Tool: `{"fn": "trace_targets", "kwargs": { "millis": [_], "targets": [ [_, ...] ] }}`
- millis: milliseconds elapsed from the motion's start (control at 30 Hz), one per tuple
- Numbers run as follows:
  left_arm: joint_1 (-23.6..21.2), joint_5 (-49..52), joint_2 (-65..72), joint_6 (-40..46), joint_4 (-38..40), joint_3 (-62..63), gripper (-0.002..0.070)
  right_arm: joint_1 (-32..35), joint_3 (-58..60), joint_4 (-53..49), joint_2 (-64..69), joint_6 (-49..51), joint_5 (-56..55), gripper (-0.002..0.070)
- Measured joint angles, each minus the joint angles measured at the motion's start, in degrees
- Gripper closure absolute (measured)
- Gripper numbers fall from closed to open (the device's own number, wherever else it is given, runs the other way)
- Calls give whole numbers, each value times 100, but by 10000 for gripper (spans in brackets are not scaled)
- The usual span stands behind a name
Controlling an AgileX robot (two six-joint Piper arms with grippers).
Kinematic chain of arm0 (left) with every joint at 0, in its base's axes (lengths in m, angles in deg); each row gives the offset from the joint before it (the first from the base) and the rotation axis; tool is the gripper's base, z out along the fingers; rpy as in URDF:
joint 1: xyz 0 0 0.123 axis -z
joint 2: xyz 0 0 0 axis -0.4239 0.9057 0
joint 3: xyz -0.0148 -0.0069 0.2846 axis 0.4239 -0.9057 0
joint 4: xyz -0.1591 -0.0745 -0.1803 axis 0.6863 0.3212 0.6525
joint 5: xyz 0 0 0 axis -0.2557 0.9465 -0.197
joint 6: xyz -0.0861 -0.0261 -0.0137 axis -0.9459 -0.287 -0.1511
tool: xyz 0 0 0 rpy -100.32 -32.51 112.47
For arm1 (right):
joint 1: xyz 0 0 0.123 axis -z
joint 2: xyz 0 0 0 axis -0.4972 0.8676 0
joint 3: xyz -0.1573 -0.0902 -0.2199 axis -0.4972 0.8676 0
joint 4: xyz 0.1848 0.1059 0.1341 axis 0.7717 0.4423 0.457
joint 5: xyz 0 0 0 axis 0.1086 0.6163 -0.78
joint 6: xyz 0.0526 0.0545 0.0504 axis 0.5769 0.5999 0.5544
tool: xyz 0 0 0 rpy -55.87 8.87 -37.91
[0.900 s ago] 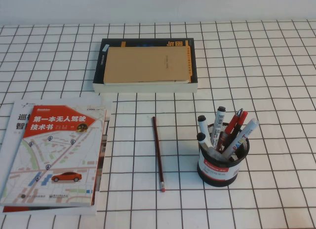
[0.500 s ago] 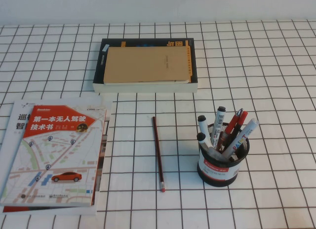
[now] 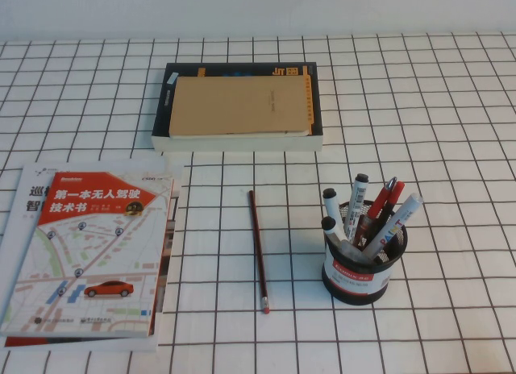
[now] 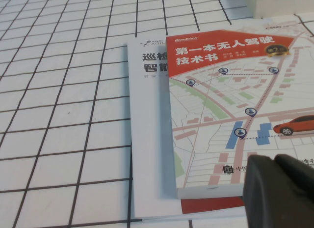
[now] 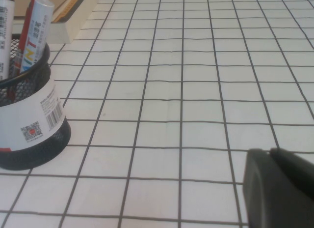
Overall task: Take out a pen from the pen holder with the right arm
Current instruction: 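Take a marker out of the pen holder and lay it on the table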
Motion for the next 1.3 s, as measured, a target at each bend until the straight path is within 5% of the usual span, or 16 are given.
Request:
{"fn": "trace_targets", "kwargs": {
  "millis": [633, 1067, 1300],
  "targets": [
    [0, 0, 0, 0, 0, 0, 679, 0, 0, 135, 0, 0, 0, 692],
    [0, 0, 0, 0, 0, 0, 679, 0, 26, 2839, 0, 0, -1238, 692],
    [0, 0, 0, 0, 0, 0, 679, 0, 26, 3203, 0, 0, -1388, 692]
  ]
}}
